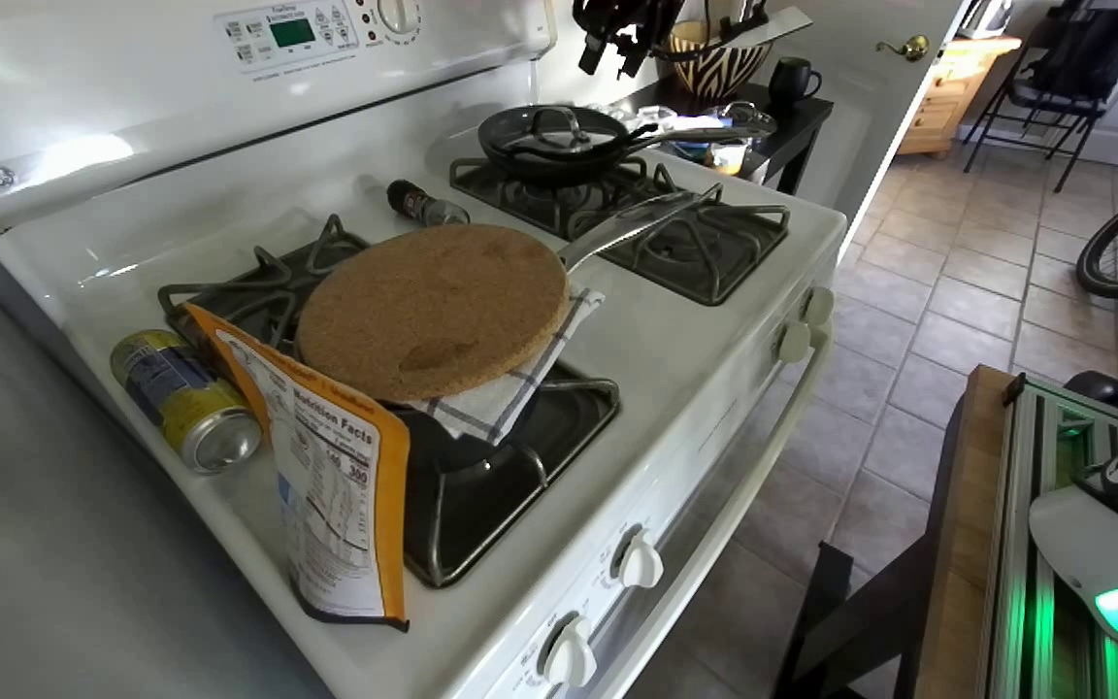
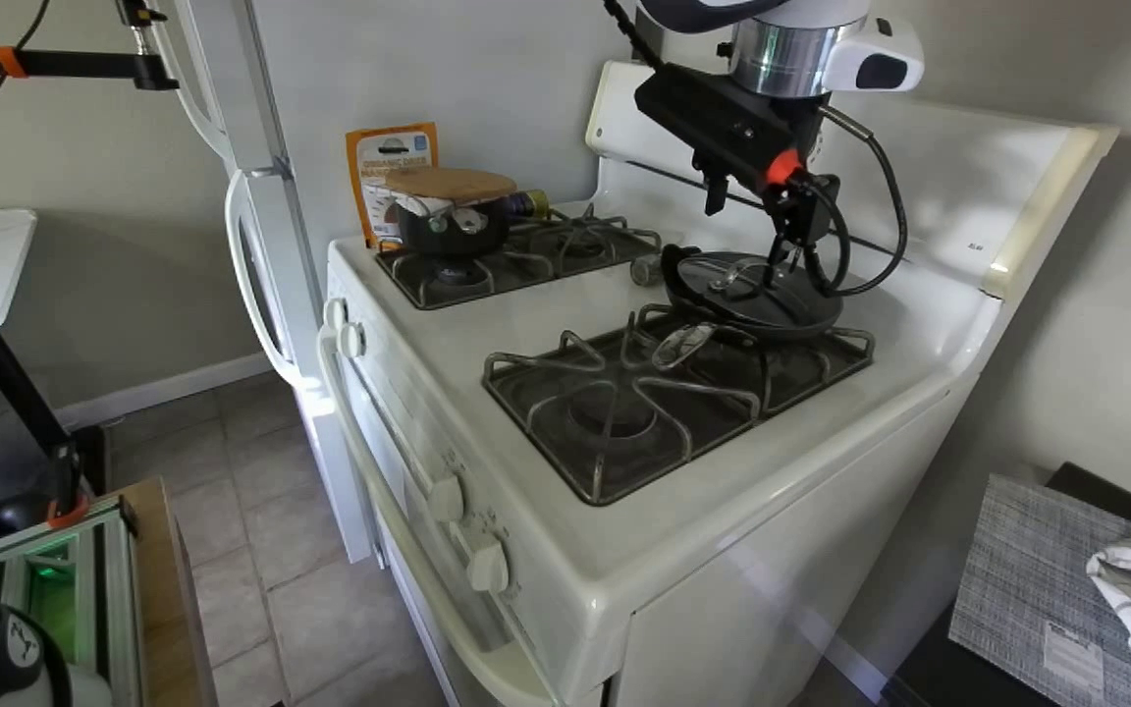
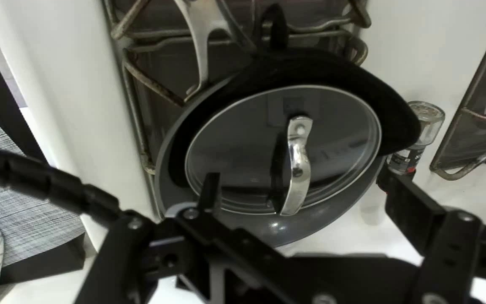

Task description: Put the glass lid on top of the wooden coaster.

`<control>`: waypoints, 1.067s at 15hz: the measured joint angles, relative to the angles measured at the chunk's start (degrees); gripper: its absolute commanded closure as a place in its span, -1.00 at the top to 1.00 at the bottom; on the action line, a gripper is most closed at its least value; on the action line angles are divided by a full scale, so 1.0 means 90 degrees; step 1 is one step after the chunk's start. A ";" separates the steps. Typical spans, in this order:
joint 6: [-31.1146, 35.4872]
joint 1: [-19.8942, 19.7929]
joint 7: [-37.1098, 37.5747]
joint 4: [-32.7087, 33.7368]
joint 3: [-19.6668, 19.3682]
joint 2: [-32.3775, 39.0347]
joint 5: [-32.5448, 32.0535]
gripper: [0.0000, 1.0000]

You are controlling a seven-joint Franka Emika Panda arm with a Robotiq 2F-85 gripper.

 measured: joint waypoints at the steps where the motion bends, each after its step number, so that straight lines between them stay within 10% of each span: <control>1: 0.0119 -0.0010 0.0014 0.0000 0.0040 0.0059 0.0000 0.85; 5: 0.0399 -0.0031 0.0076 0.0039 0.0183 0.0377 0.0000 0.24; 13: 0.0478 -0.0072 0.0116 0.0380 0.0410 0.0837 -0.0157 0.22; 15: 0.0478 -0.0075 0.0118 0.0463 0.0437 0.0925 -0.0221 0.06; 16: 0.0478 -0.0076 0.0118 0.0497 0.0447 0.0962 -0.0248 -0.35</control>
